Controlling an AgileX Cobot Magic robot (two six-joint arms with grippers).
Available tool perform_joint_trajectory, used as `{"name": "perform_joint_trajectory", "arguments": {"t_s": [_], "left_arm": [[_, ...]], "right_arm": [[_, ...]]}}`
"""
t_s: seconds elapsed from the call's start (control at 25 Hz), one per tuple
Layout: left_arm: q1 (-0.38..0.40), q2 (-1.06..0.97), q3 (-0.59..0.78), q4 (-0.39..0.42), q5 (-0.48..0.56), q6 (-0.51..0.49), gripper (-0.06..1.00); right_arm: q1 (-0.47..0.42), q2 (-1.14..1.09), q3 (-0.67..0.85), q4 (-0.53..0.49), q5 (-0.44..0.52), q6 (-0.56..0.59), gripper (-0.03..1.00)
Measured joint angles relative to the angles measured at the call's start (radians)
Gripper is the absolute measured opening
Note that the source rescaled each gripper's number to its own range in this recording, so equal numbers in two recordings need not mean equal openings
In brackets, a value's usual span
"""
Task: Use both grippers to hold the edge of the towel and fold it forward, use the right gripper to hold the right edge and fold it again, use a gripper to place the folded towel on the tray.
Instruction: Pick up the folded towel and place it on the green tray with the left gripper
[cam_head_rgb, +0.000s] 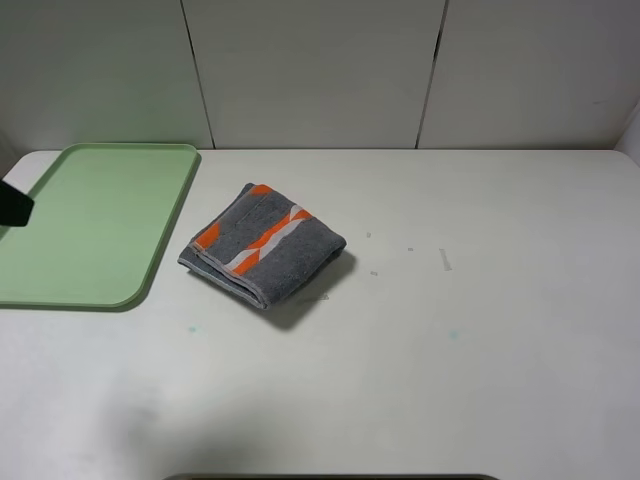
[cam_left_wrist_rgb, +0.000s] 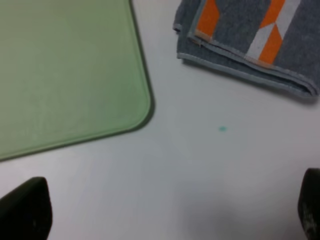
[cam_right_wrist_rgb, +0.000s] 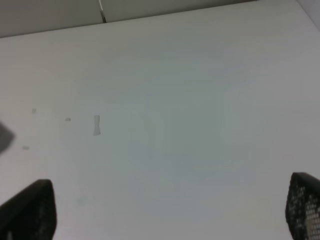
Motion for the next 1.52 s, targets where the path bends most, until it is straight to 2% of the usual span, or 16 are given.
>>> {"name": "perform_joint_trajectory", "arguments": {"t_s": [0.2, 0.4, 0.64, 1.0, 1.2, 1.52], "left_arm": [[0.0, 0.229, -0.089, -0.082, -0.054, 0.108, 1.0], [-0.003, 0.447, -0.186, -0.13, -0.087, 0.167, 1.0], [-0.044, 0.682, -0.301, -0.133, -0.148, 0.2, 1.0], [-0.145, 0.99, -0.434, -0.136, -0.206, 0.281, 1.0], [-0.198, 1.094, -0.483, -0.136, -0.243, 0.295, 1.0], [-0.233, 1.183, -0.495, -0.137, -0.317, 0.316, 1.0]], "right_arm": [[0.0, 0.0, 0.0, 0.0, 0.0, 0.0, 1.0], [0.0, 0.0, 0.0, 0.0, 0.0, 0.0, 1.0], [0.0, 0.0, 0.0, 0.0, 0.0, 0.0, 1.0], [0.0, 0.0, 0.0, 0.0, 0.0, 0.0, 1.0], [0.0, 0.0, 0.0, 0.0, 0.0, 0.0, 1.0], [0.0, 0.0, 0.0, 0.0, 0.0, 0.0, 1.0]]}}
